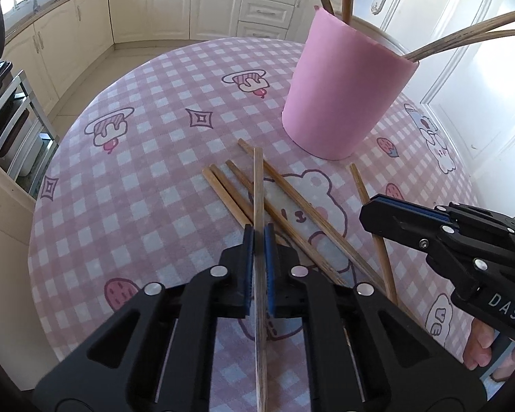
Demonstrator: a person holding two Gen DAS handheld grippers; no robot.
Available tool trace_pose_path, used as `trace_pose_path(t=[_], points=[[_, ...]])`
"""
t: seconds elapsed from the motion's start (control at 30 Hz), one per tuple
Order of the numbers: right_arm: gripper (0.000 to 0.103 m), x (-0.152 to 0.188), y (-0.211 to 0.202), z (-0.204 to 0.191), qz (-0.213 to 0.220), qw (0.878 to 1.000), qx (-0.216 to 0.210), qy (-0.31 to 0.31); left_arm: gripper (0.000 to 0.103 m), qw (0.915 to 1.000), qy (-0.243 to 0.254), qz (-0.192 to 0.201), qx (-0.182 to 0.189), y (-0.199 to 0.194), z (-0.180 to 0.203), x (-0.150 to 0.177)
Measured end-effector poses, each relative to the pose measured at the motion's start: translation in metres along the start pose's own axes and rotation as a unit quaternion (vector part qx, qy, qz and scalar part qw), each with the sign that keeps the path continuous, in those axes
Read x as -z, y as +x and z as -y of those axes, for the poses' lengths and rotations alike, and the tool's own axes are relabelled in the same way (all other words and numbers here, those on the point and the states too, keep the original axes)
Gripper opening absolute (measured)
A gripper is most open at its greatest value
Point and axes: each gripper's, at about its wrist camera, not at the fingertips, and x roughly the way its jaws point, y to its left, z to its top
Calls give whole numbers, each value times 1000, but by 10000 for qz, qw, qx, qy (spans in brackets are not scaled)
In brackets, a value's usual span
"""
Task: Organize utensils
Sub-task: 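Lift both held chopsticks up from the pile toward the pink cup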
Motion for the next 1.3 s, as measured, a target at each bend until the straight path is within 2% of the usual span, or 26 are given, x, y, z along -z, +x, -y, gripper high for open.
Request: trace_pose_path(t=[0.13,0.27,0.3,0.4,0.47,0.57,0.7,0.77,1.0,1.1,1.2,1.3], points=[[6,2,-8,-4,69,10000,-12,-64,6,9999,-90,127,-28,-9,-1,2],[6,1,-21,-14,190,9994,113,-247,6,9991,-63,424,5,-33,1,0],[6,1,-22,-17,166,9990,240,-329,6,9988,-46,495,16,-39,2,-1],[8,1,-15,-19,-27,9995,122,-281,6,9979,-26,652,21,-55,2,-3],[10,3,-8,-20,-138,9993,187,-294,6,9976,-10,689,-5,-60,1,-2],[10,5,6,-21,-348,9991,90,-209,6,9979,-64,644,-46,-61,-6,3],[10,4,21,-21,-390,9978,469,-269,6,9981,-241,561,-92,-58,-19,7],[16,0,25,-19,-402,9956,749,-405,6,9980,-353,524,-91,-57,-27,9],[17,-12,58,-18,-783,9882,1085,-749,6,9978,-508,415,-67,-45,-41,9],[17,-16,66,-25,-821,9841,1215,-1006,6,9979,-517,389,-49,-41,-42,8],[12,-17,73,-33,-844,9784,1372,-1295,6,9979,-522,369,-35,-38,-43,6],[5,-18,75,-35,-825,9792,1312,-1306,6,9978,-531,386,-26,-38,-42,5]])
